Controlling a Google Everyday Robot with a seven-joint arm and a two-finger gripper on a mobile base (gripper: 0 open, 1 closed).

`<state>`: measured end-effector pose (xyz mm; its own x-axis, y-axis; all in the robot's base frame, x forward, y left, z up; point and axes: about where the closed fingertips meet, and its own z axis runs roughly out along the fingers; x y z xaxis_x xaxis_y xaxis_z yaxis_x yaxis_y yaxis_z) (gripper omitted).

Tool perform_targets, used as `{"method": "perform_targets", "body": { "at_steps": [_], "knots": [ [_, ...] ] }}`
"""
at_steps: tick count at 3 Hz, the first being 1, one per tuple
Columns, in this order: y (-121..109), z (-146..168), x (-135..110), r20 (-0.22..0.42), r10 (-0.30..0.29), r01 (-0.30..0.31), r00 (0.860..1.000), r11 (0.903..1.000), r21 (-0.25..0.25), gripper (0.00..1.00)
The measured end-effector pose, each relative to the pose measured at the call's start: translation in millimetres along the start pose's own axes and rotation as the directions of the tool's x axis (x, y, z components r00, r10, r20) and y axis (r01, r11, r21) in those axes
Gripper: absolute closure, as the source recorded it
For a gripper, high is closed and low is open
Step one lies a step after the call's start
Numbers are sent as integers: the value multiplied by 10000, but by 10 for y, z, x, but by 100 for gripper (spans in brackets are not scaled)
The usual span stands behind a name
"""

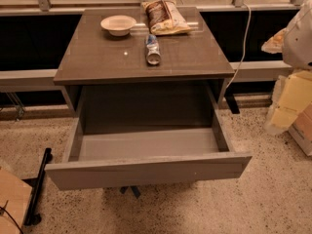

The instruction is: Place redbull can into top drawer

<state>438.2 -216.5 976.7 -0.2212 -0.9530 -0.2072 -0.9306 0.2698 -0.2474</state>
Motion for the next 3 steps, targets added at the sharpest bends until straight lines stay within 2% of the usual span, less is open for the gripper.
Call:
{"method": "perform_targets", "body": {
  "at_steps": [1, 2, 3],
  "knots": [
    [0, 0, 0, 0, 0, 0, 10000, 10000, 0, 0],
    [-95, 61, -85, 527, 311, -322, 9981, 9993, 207, 0],
    [-386, 303, -355, 2164, 1195, -1335, 9690, 9897, 512, 0]
  ]
}}
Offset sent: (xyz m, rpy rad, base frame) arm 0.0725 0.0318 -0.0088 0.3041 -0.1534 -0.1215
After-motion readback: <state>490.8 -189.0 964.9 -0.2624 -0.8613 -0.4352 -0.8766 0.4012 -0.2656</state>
